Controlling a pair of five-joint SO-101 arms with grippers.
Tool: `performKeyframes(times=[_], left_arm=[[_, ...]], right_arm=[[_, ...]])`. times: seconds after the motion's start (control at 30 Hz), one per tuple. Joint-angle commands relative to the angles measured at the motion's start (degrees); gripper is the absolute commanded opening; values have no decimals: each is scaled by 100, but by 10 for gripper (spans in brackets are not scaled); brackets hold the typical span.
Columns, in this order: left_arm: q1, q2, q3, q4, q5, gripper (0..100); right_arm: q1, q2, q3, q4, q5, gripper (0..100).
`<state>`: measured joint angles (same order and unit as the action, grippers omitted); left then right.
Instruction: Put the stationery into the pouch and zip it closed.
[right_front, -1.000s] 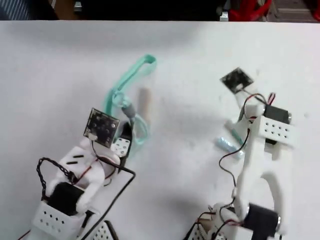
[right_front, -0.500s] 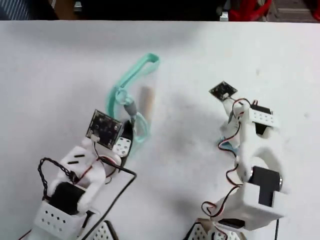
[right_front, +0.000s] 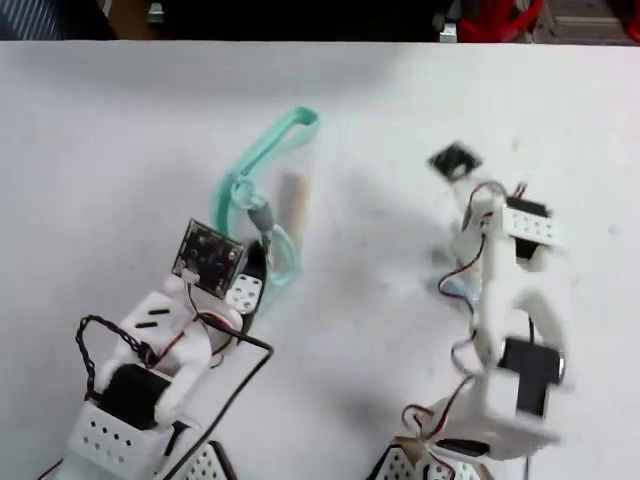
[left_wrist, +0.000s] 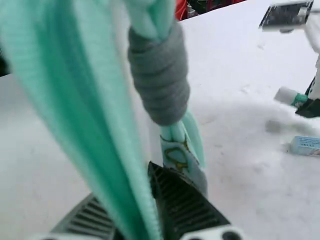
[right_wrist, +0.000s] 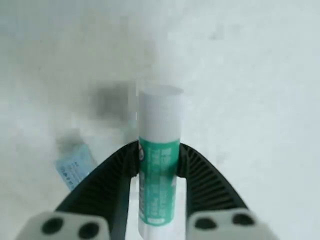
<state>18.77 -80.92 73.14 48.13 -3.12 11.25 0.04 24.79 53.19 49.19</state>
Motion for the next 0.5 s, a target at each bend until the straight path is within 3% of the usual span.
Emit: performKeyframes(times=[0.0, 0.17, 0.37, 0.47], left_arm=[[-48, 84, 18, -70, -62, 24], [-48, 84, 9, -62, -62, 24], [-31, 84, 0, -44, -62, 24], [-31, 84, 9, -26, -62, 24]], right_arm=[[-251, -1525, -501, 365, -624, 18], [-919, -3116, -712, 760, -1345, 18], [-2334, -4154, -1969, 708, -3130, 18], [-3081, -4163, -2505, 136, -3895, 18]])
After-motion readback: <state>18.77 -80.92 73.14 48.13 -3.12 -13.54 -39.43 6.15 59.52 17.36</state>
